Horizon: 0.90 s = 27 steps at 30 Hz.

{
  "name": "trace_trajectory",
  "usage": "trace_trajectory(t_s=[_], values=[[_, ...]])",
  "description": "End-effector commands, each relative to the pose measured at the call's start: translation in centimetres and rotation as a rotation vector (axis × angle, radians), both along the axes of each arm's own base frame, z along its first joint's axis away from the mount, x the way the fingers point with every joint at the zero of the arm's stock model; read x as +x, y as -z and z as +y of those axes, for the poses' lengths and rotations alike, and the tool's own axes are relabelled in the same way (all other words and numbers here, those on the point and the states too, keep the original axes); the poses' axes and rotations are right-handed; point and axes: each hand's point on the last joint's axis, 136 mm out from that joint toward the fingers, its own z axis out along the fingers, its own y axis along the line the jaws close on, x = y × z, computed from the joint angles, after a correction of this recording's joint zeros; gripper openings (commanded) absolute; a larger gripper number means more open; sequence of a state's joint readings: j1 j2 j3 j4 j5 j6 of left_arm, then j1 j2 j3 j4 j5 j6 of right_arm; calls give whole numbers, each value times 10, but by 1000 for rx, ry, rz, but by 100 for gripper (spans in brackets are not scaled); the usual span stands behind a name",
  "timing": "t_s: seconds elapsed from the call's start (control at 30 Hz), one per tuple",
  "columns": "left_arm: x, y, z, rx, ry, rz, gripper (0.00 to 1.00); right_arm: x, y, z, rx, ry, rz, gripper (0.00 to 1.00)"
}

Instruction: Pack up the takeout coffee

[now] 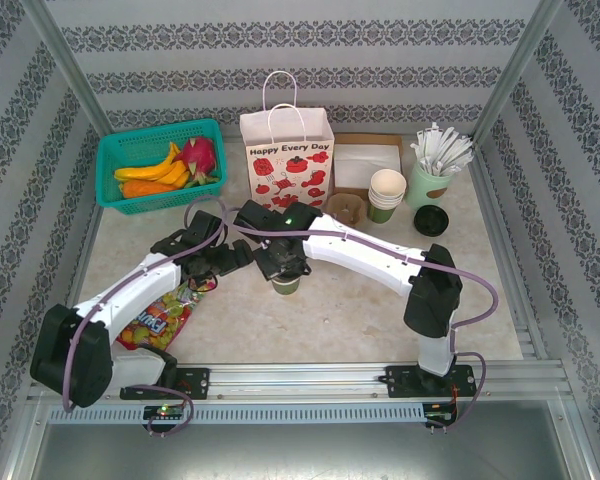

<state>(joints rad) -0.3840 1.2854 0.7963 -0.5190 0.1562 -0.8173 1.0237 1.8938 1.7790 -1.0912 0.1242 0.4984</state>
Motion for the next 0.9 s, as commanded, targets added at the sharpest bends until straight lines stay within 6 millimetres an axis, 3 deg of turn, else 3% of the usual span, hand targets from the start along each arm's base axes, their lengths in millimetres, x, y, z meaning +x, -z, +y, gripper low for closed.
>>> trace_trajectory(t_s=[0.0, 0.47, 0.87], values=[[2, 7, -9, -50, 8, 21, 100, 1, -1, -3, -44, -10, -19, 5], [-4, 23, -1, -1, -16, 81, 100, -5, 15, 6, -46, -34, 33, 6], [-2, 31, -15, -70, 8, 101, 100, -10, 27, 7, -71, -43, 61, 8]])
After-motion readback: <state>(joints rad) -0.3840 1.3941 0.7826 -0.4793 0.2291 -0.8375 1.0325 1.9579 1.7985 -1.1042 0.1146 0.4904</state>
